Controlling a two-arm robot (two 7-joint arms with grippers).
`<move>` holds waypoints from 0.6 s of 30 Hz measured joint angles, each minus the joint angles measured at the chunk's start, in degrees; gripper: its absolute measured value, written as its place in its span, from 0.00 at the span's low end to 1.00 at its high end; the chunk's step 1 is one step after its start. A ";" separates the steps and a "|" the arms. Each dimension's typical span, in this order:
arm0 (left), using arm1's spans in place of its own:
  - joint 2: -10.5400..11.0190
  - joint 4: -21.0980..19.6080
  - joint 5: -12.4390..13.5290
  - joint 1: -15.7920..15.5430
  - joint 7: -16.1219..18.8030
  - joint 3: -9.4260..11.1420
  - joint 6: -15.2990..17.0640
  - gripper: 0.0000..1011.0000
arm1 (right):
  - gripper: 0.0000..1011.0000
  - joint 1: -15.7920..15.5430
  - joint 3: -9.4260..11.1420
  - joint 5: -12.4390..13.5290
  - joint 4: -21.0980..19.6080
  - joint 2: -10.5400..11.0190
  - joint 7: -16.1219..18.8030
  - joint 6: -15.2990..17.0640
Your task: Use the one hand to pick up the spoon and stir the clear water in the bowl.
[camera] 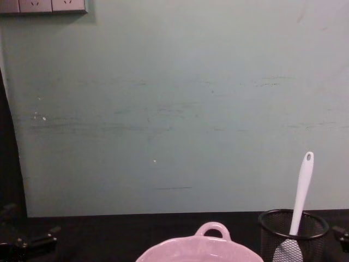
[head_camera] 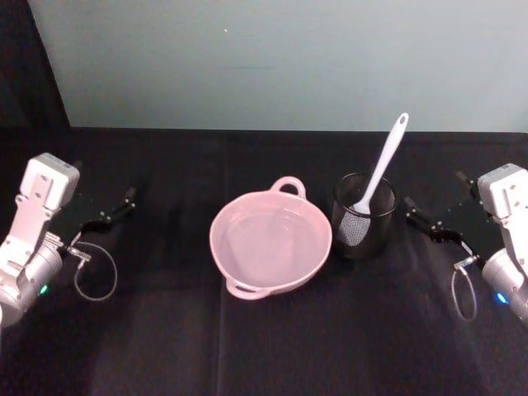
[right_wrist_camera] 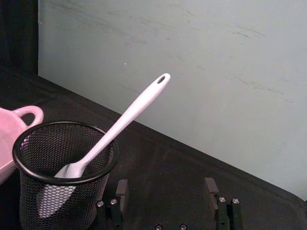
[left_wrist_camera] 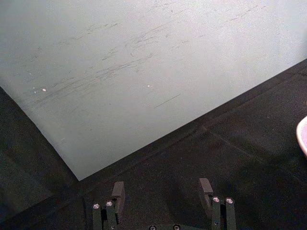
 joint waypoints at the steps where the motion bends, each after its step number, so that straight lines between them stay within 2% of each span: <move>1: 0.00 0.00 0.00 0.00 0.00 0.00 0.00 1.00 | 0.99 0.00 0.00 0.00 0.00 0.00 0.00 0.00; 18: 0.00 0.00 0.00 0.00 0.00 0.00 0.00 1.00 | 0.99 0.00 0.00 0.00 0.00 0.00 0.00 -0.01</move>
